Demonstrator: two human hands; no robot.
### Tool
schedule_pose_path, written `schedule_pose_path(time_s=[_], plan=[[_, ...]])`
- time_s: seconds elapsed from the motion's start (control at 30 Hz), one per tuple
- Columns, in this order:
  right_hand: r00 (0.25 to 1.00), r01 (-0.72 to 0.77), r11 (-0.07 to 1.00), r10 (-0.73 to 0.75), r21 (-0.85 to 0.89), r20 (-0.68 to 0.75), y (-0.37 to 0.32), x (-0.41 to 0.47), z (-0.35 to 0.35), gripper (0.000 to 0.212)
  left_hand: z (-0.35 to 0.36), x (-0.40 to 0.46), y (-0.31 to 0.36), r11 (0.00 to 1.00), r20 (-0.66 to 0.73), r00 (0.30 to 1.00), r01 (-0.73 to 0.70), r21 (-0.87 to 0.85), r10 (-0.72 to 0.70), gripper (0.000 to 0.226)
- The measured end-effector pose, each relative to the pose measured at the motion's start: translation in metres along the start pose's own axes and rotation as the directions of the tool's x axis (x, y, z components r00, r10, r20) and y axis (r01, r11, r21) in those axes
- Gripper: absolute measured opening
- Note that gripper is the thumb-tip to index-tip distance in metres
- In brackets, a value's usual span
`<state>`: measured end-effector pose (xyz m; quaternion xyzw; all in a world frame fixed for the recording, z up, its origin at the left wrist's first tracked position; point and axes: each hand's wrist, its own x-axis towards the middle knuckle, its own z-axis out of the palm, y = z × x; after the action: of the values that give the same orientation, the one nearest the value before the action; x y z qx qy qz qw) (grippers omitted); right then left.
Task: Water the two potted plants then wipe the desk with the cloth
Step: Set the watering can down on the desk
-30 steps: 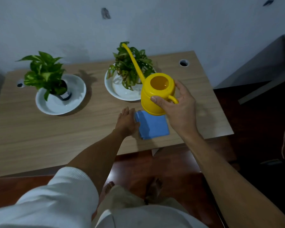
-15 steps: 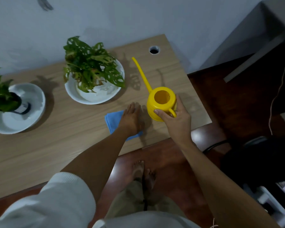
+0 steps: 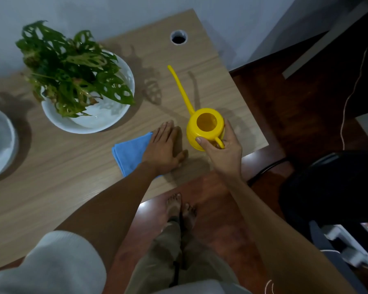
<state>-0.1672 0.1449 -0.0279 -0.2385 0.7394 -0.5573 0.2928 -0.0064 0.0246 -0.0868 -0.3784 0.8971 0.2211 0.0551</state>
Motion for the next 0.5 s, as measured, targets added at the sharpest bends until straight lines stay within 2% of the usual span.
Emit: schedule_pose_path(time_s=[0.1, 0.17, 0.33, 0.4, 0.5], plan=[[1.0, -0.003, 1.0, 0.003, 0.004, -0.023, 0.006, 0.004, 0.004, 0.078, 0.0, 0.0, -0.001, 1.0, 0.004, 1.0, 0.0, -0.004, 0.0, 0.092], [0.999, -0.005, 1.0, 0.005, 0.0, -0.033, 0.007, 0.006, 0.008, 0.074, -0.001, -0.001, -0.002, 1.0, -0.001, 1.0, -0.007, 0.001, 0.007, 0.092], [1.0, 0.002, 0.999, -0.002, -0.051, -0.007, 0.002, 0.005, 0.01, 0.076, -0.004, -0.001, -0.001, 1.0, 0.017, 1.0, -0.005, -0.008, 0.005, 0.092], [0.999, -0.026, 0.993, 0.023, -0.116, -0.026, 0.002, 0.003, 0.009, 0.081, -0.005, -0.001, -0.002, 1.0, 0.026, 1.0, -0.01, -0.016, 0.01, 0.092], [0.999, 0.027, 0.965, -0.038, -0.26, -0.038, -0.003, -0.005, 0.008, 0.086, -0.009, -0.006, -0.005, 0.998, -0.036, 0.999, -0.038, -0.059, 0.036, 0.091]])
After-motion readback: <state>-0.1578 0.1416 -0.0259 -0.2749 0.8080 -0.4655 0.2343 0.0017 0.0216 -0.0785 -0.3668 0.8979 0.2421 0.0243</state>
